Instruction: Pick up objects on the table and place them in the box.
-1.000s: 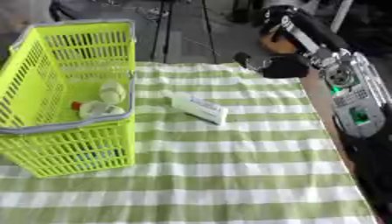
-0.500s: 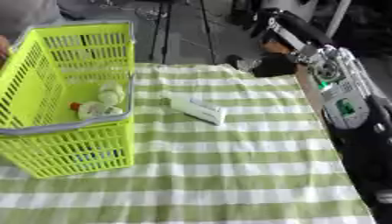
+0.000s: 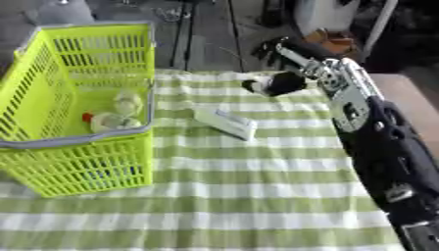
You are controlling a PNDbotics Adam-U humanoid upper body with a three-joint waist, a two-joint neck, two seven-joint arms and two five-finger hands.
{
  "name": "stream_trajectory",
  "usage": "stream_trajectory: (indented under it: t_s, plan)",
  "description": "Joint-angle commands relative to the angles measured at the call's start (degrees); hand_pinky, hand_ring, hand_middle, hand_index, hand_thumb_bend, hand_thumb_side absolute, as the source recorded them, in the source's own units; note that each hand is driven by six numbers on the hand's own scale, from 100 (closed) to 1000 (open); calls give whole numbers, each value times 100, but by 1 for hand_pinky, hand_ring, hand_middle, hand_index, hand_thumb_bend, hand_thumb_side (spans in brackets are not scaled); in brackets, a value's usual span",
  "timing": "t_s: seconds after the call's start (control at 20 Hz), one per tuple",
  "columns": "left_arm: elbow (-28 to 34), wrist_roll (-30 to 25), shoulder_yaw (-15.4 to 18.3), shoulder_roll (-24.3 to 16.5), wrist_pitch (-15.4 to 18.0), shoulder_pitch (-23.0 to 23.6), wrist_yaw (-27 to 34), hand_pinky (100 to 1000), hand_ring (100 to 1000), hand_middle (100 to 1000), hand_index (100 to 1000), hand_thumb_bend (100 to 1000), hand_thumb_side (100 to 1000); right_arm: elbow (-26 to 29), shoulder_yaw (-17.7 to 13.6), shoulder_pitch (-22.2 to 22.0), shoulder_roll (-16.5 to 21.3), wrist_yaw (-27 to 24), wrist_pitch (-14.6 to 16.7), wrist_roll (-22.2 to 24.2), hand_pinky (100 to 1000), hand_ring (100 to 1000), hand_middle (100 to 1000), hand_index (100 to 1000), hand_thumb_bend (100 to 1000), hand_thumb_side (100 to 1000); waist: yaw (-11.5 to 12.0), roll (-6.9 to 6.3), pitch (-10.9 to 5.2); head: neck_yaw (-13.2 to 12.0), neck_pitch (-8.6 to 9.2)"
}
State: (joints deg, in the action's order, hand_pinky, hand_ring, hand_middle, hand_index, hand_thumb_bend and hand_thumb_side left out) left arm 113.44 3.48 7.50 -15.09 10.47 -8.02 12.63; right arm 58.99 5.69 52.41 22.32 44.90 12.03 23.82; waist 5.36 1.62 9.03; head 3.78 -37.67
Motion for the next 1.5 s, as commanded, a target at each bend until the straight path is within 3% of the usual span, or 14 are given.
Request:
stream_trajectory:
  t_s: [0.05, 0.4, 0.85, 1.25, 1.5]
  plan:
    - [115, -37, -27, -92, -6, -38, -15, 719, 1000, 883, 801, 258, 873, -355, -82, 292, -25, 288, 40, 190, 639, 729, 765, 867, 539, 525, 73, 0, -39, 38, -5]
    - [115, -104, -73, -70, -3, -61, -17, 719, 1000, 883, 802, 256, 876, -927, -260, 559, -378, 885, 10, 468, 669, 754, 790, 878, 547, 532, 342, 3, 49, 132, 56]
    - [115, -160, -112, -50, 12, -102, 6, 720, 1000, 883, 802, 254, 877, -1305, -440, 624, -581, 1712, -104, 230, 678, 758, 797, 877, 566, 514, 636, 2, 138, 229, 142]
    - [115, -166, -113, -41, 15, -122, 18, 720, 1000, 883, 802, 254, 876, -1603, -488, 554, -541, 2601, -153, 202, 715, 778, 832, 883, 599, 533, 612, -10, 155, 247, 176]
    - [115, -157, -105, -40, 15, -122, 22, 720, 1000, 882, 802, 255, 875, -1724, -528, 509, -543, 2908, -148, 261, 714, 770, 825, 870, 601, 530, 585, -17, 139, 233, 178]
